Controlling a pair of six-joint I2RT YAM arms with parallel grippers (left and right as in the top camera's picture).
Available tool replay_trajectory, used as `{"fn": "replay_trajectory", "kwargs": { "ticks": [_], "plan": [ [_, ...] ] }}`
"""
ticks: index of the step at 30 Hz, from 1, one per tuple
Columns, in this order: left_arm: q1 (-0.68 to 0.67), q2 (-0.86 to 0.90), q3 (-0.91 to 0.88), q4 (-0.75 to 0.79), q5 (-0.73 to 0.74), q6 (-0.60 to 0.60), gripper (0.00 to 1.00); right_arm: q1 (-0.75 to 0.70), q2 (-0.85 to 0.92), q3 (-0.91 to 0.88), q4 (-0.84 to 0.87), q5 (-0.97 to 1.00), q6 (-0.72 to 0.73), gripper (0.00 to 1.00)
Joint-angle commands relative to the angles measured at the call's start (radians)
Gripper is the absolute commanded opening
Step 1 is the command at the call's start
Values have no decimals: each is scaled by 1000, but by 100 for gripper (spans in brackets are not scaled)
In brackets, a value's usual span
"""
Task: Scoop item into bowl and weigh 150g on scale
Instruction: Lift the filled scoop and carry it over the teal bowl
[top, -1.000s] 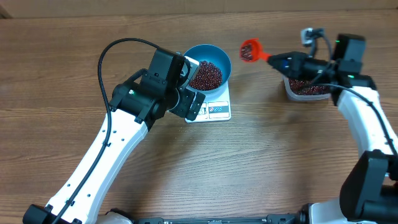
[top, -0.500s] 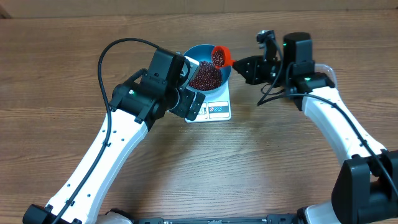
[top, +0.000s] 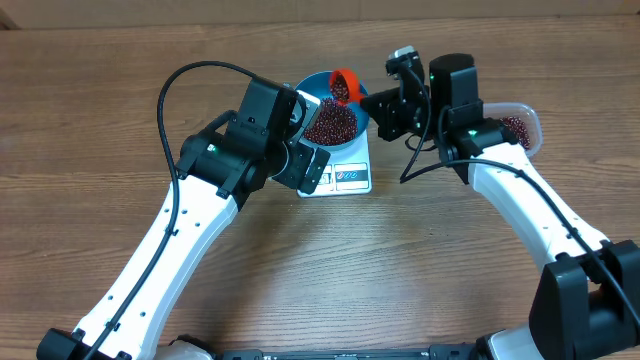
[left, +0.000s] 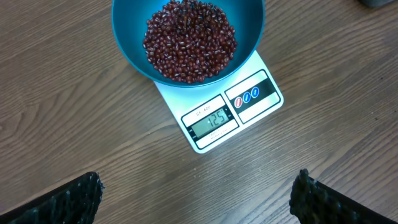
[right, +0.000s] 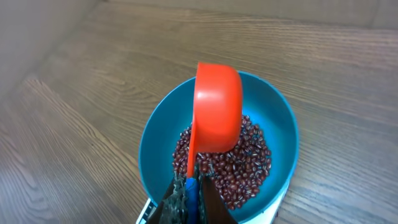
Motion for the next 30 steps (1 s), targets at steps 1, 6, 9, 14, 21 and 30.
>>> {"fn": "replay_trajectory", "kwargs": {
  "ticks": [1,6,9,14,21,30],
  "plan": [
    [4,-2,16,2,11,19,100,14,8,29,11,24,-85,4],
    [4,-2,16,2,11,19,100,18,12,29,12,48,-85,4],
    [5,-2,16,2,11,19,100,18,12,29,18,48,-81,4],
    [5,-2,16,2,11,19,100,18,14,29,20,48,-82,4],
    [4,-2,16,2,11,19,100,18,14,29,27,48,-82,4],
    [5,-2,16,2,11,19,100,18,14,29,29,48,-82,4]
  ]
}}
